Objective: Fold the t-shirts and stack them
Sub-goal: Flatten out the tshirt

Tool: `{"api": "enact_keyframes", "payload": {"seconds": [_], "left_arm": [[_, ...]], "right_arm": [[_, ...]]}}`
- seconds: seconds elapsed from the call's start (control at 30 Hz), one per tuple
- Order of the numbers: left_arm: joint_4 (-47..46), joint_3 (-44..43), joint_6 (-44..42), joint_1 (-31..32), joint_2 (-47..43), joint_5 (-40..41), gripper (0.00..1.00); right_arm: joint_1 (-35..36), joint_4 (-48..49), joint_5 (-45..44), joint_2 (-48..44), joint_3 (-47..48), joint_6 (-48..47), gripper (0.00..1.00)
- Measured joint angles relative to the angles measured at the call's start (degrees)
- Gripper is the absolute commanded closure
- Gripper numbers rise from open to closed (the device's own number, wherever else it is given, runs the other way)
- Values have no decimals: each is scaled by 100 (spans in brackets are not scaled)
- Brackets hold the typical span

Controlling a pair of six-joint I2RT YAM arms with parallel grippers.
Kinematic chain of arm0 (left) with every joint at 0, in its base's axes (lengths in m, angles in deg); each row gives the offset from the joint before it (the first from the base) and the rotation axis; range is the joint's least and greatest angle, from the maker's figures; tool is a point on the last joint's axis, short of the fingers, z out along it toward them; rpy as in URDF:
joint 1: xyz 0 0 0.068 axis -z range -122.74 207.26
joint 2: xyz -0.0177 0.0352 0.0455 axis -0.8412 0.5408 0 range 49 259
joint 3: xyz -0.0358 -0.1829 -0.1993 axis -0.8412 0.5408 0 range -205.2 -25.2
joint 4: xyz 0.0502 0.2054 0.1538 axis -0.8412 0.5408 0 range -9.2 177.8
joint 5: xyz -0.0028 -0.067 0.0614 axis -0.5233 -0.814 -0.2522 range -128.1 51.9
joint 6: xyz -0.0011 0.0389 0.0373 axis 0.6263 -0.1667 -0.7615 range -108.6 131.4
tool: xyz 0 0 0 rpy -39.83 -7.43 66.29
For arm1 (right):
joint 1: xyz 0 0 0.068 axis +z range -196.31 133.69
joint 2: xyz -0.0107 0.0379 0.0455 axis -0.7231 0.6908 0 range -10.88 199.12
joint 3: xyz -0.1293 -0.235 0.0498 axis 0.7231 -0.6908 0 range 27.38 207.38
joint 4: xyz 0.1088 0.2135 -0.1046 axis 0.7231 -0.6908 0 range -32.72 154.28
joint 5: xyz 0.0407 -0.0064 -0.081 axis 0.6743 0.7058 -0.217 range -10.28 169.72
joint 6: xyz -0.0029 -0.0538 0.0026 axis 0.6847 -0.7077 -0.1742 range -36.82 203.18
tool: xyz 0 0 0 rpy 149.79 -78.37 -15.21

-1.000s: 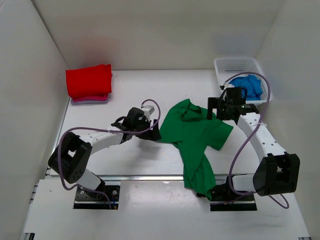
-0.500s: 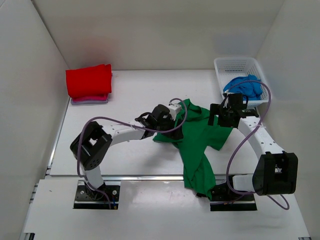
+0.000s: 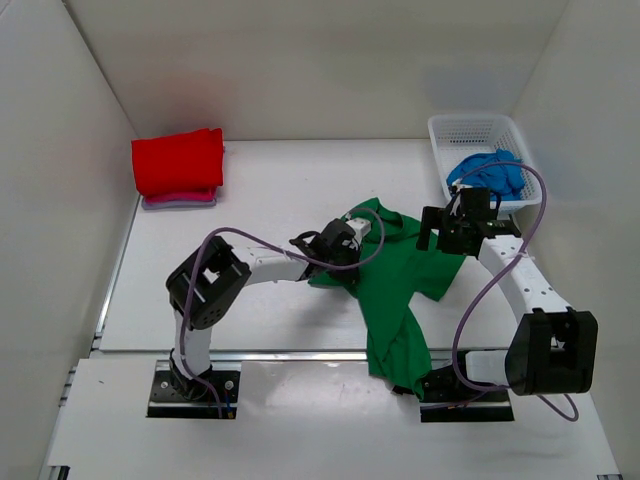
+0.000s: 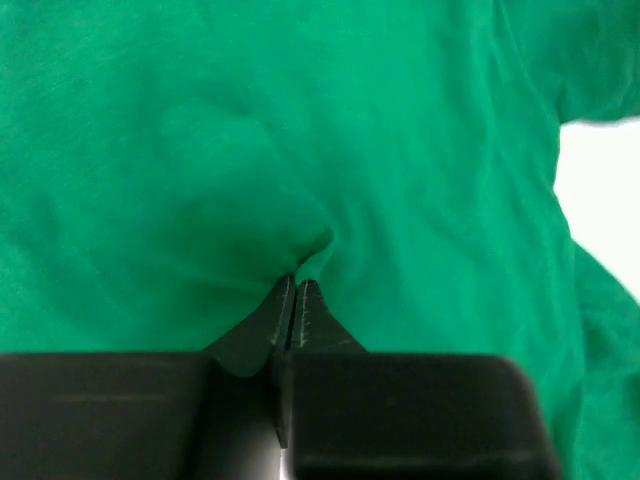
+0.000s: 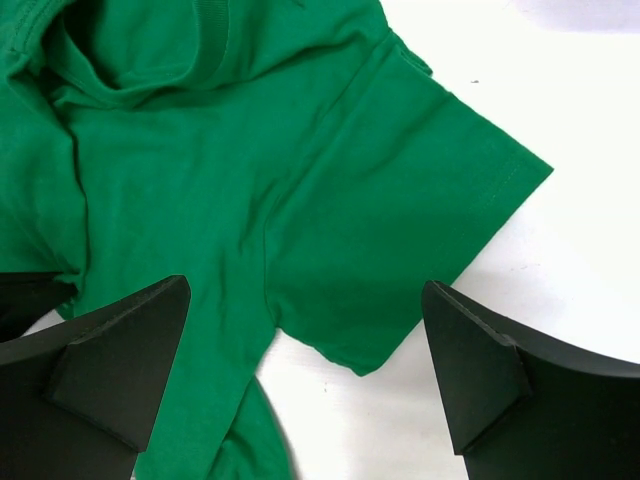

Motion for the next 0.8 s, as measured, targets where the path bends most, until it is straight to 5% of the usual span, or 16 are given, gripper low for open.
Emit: {"api": "enact_keyframes", "payload": {"seconds": [0.23, 0.47, 0.63, 0.8], "left_arm": [[223, 339, 127, -490, -501, 24, 100], [540, 1152, 398, -2837, -2966, 527, 100], [933, 1200, 400, -3228, -4223, 1134, 100], [1145, 1346, 413, -3499, -4616, 1207, 100]], "right_arm": [[61, -111, 168, -33, -48, -129, 2], [826, -160, 363, -55, -282, -146, 6], [1198, -192, 474, -55, -439, -190, 17], [1486, -293, 734, -55, -605, -339, 38]]}}
